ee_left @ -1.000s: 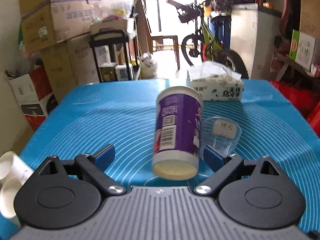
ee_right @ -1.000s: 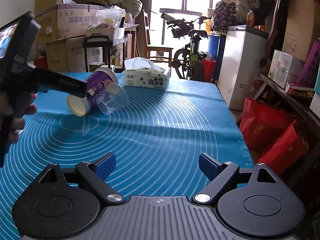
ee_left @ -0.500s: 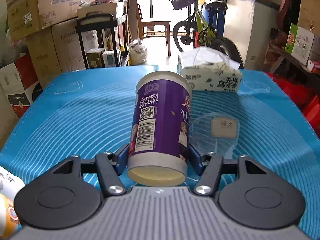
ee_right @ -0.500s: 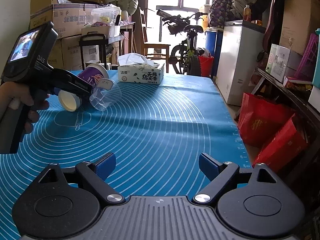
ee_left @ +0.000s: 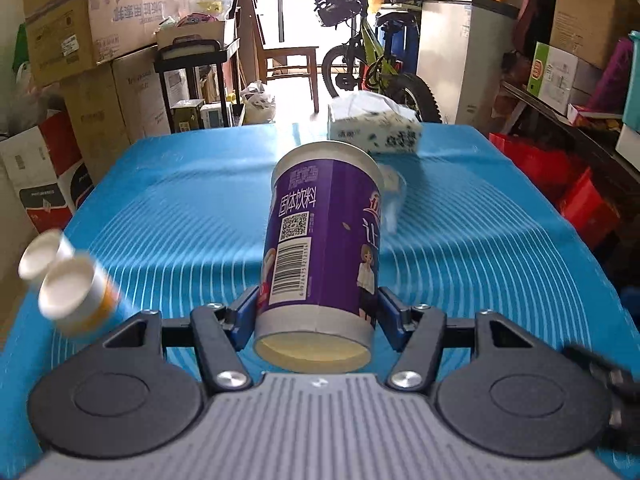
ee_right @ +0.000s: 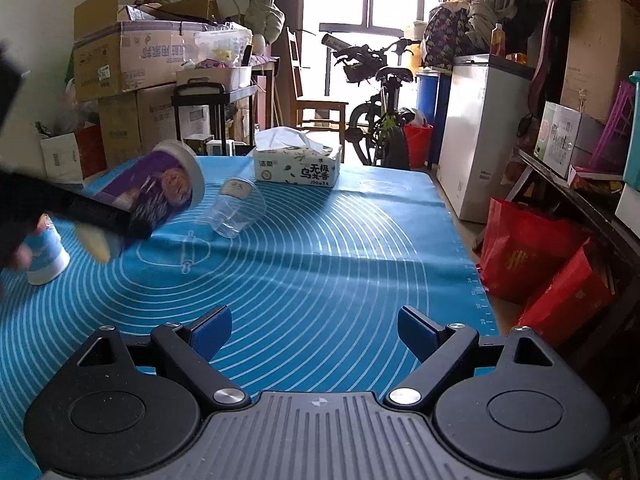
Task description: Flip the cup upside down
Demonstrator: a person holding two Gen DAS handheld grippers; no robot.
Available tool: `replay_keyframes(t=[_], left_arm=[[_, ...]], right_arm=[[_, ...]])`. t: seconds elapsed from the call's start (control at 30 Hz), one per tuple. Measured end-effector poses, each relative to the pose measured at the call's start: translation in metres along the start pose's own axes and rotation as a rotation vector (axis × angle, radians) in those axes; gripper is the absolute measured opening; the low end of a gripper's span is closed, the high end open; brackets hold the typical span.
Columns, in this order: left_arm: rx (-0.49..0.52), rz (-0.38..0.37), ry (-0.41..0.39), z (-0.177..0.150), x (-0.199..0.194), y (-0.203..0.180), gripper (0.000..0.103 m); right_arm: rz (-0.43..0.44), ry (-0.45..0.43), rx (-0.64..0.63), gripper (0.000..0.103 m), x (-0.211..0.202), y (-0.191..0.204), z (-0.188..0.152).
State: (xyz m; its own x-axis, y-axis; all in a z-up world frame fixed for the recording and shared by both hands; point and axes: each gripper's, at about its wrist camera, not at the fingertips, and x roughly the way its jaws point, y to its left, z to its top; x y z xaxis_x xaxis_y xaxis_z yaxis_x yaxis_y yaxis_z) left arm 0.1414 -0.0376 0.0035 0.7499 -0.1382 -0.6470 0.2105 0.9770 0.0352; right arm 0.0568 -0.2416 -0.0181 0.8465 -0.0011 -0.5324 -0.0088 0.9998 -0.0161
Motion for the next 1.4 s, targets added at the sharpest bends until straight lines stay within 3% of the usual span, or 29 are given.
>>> replay_keyframes(t=[0.37,0.53,0.63,0.8,0.93,1.23,1.4], left_arm=[[-0.055,-0.004,0.050,-0.051,-0.007,-0.013,0.063],[-0.055,0.004,0.052,-0.053,-0.007,-0.015,0.064],[-0.076,-0.037,0.051,-0.057,-0.009,-0.011,0.080],[-0.076,-0.028,0.026,-0.056,-0.017,-0.011,0.081],[-0.082,-0.023,-0.001,-0.053,-0.031,-0.008,0.089],[-0.085,-0.038,-0.047,-0.056,-0.072,0.012,0.089],[-0.074,-0.009,-0.048,-0.066,-0.091,0.023,0.090]], right_arm=[[-0.002,0.025,-0.008,0.091,-0.017,0.009,-0.008],[-0.008,0.037,-0.016,0.091,-0.018,0.011,-0.010],[-0.007,0.035,-0.018,0.091,-0.020,0.011,-0.009],[-0.005,0.036,-0.029,0.091,-0.022,0.015,-0.006],[0.000,0.033,-0.042,0.091,-0.026,0.019,-0.004],[0.012,0.032,-0.069,0.091,-0.035,0.031,-0.003],[0.023,0.019,-0.075,0.091,-0.046,0.039,0.000]])
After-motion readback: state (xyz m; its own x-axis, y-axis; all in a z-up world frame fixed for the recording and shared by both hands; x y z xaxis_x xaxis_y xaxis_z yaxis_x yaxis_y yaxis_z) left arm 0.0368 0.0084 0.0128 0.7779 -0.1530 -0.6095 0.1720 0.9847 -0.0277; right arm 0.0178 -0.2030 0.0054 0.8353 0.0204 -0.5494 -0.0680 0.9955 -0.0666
